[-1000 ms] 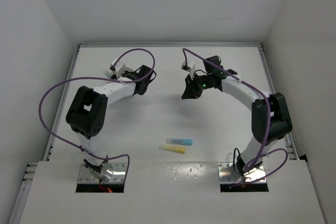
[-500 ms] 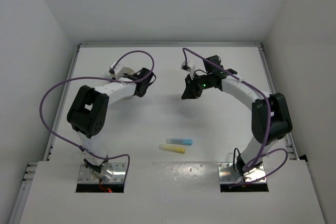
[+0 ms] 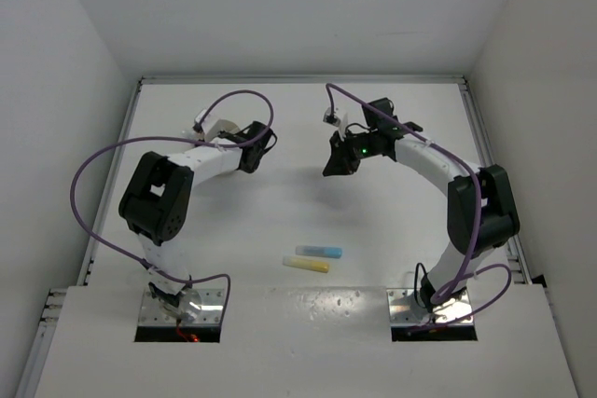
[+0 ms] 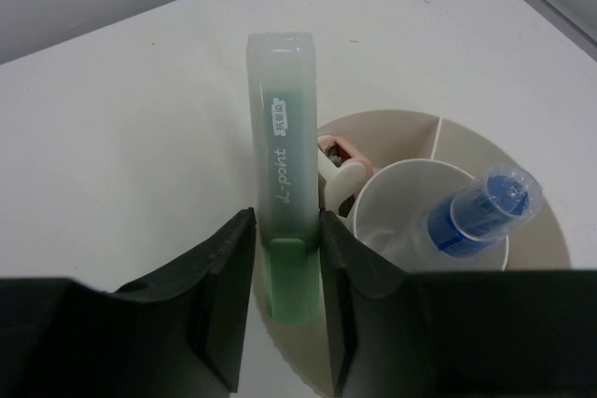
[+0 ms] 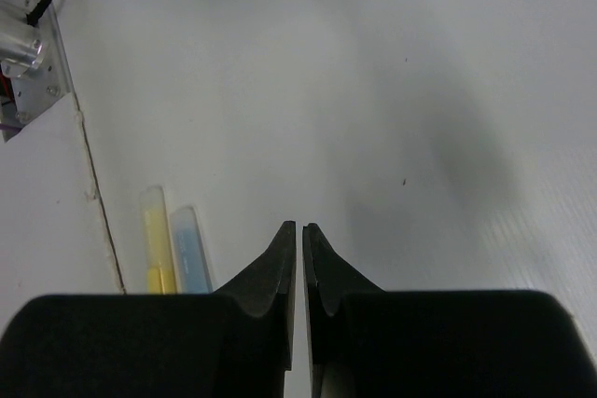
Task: Sort the stationery into containers
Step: Place the pen in the storage box, then pick up the pen from the center of the board.
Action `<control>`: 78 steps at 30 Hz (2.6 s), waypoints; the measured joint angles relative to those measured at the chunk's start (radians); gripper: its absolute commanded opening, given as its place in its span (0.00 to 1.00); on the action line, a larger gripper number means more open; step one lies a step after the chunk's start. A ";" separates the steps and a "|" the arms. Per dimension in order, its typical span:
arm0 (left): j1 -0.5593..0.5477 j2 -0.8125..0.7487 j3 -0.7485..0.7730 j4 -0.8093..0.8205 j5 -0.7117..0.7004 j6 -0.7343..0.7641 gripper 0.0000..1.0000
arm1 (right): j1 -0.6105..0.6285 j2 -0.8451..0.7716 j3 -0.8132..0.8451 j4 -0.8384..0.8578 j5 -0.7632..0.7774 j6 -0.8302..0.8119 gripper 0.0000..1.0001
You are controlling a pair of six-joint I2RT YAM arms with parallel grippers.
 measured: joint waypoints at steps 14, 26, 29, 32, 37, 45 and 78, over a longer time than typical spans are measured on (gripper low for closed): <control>0.000 -0.002 0.000 -0.047 0.000 -0.004 0.48 | 0.000 0.011 0.000 0.000 -0.001 0.000 0.06; -0.033 -0.485 -0.016 -0.049 0.156 0.096 0.00 | 0.000 0.013 0.010 -0.014 0.024 -0.002 0.96; -0.035 -0.655 -0.109 0.013 0.351 0.156 0.25 | 0.000 0.013 0.013 0.009 0.101 0.011 1.00; -0.040 -0.731 -0.241 0.041 0.573 0.158 0.50 | 0.000 0.013 0.014 0.019 0.183 0.019 0.36; -0.136 -0.678 -0.439 0.058 0.938 0.089 0.56 | 0.000 0.023 0.071 -0.033 0.237 0.006 0.05; -0.329 -0.647 -0.444 0.019 1.108 0.055 0.66 | 0.021 0.064 0.116 -0.232 0.158 -0.291 0.71; -0.320 -1.317 -0.377 -0.068 0.452 0.733 1.00 | 0.559 -0.060 -0.330 -0.169 0.510 -0.462 0.54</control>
